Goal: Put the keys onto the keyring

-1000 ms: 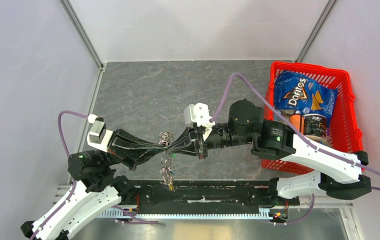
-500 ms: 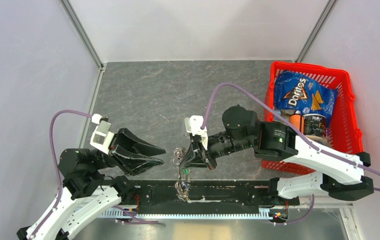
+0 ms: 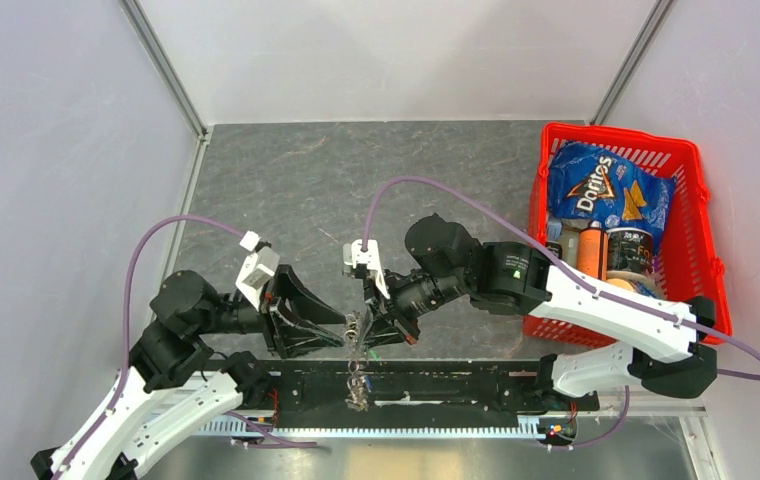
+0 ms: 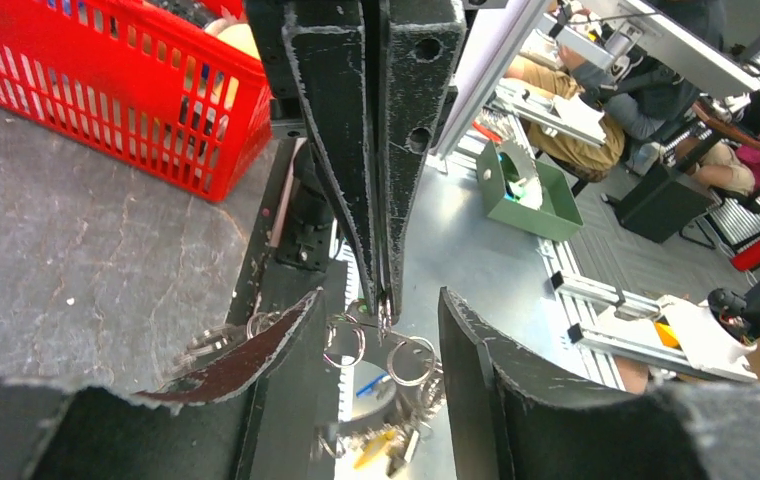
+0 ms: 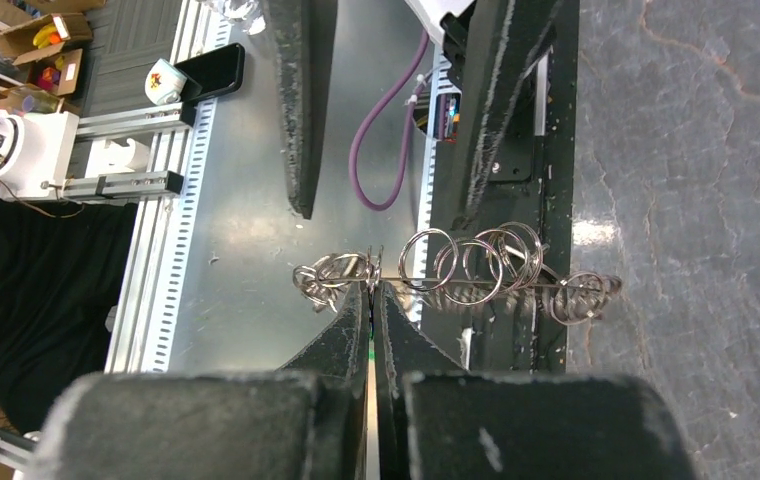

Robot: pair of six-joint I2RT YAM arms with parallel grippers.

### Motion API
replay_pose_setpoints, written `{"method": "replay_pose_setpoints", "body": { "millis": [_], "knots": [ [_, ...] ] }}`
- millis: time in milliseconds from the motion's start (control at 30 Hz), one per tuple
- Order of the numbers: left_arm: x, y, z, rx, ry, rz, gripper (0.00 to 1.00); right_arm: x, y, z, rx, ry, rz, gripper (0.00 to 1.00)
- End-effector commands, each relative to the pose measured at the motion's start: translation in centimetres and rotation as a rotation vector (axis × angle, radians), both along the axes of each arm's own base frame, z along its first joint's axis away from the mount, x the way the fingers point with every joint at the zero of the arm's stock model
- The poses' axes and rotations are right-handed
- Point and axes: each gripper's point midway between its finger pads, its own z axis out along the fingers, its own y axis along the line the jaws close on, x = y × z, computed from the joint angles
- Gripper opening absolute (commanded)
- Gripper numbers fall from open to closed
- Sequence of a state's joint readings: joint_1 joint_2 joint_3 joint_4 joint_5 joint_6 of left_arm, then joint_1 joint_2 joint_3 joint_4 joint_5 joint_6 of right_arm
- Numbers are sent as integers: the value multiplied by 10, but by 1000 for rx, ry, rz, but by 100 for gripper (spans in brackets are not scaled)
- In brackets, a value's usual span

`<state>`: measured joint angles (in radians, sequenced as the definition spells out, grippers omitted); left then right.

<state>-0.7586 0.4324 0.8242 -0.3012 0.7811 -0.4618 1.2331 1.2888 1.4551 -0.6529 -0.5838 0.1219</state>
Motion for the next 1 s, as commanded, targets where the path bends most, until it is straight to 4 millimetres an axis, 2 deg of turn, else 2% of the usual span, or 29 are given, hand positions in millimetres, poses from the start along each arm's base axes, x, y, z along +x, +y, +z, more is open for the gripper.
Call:
{"method": "replay_pose_setpoints", "body": {
  "millis": [0,300,467,667,967],
  "knots": [
    [-7,1,-8,38,-17,-52,53,-1,6,14,57,27,-1,0],
    [-5,-5,-21,102,43,-81,54,6,15,17,65,17,-26,0],
    [-5,-6,-20,98,36,-84,54,9,18,16,61,12,-31,0],
    [-6,-8,-22,109,50,-113,47,12,20,20,78,3,-46,0],
    [-7,-8,-29,126,62,-122,43,17,18,23,85,-5,-67,0]
  ]
}}
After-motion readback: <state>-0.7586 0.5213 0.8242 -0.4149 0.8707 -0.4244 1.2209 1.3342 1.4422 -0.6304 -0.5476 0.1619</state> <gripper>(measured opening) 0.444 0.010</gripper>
